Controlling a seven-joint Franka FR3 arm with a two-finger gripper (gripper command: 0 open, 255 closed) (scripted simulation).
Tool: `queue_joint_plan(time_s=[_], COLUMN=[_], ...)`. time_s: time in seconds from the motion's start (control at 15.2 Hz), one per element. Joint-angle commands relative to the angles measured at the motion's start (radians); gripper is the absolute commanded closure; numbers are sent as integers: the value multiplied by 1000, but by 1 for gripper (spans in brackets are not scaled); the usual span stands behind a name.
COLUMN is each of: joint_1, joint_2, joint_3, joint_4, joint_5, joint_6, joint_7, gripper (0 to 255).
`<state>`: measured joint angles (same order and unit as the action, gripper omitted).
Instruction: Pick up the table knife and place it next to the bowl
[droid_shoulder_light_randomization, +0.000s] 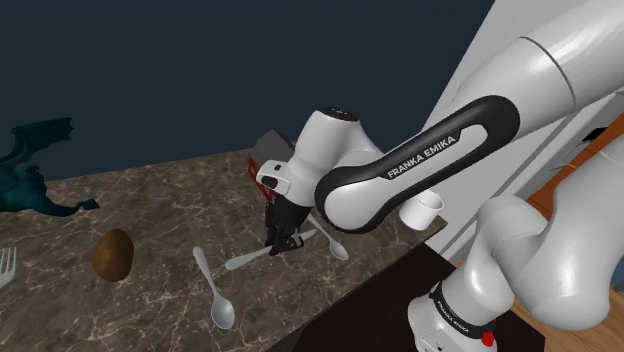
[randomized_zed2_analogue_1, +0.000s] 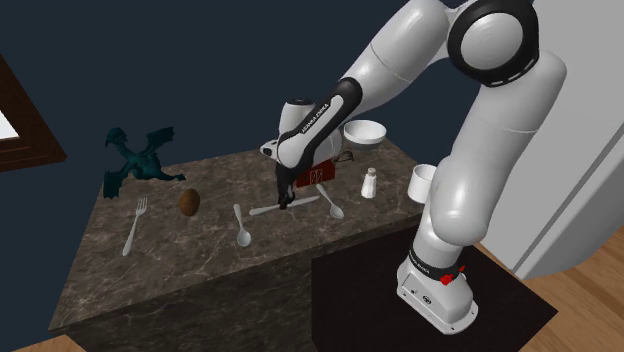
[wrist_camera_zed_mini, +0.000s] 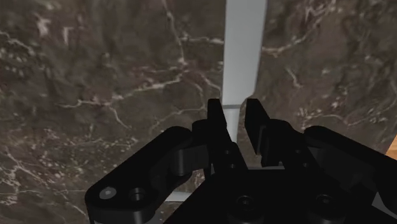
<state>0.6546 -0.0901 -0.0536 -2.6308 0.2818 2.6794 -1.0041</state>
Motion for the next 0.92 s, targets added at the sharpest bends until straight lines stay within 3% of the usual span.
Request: queue_joint_plan(time_s=[0.0, 0.86], joint_1=[-5, -29], joint_2=[-28, -175], joint_3=[1, 9], joint_4=[3, 60], joint_5=[-19, -93], joint_6=[-31, -231], joint_7=[17, 88], gripper=[255, 255])
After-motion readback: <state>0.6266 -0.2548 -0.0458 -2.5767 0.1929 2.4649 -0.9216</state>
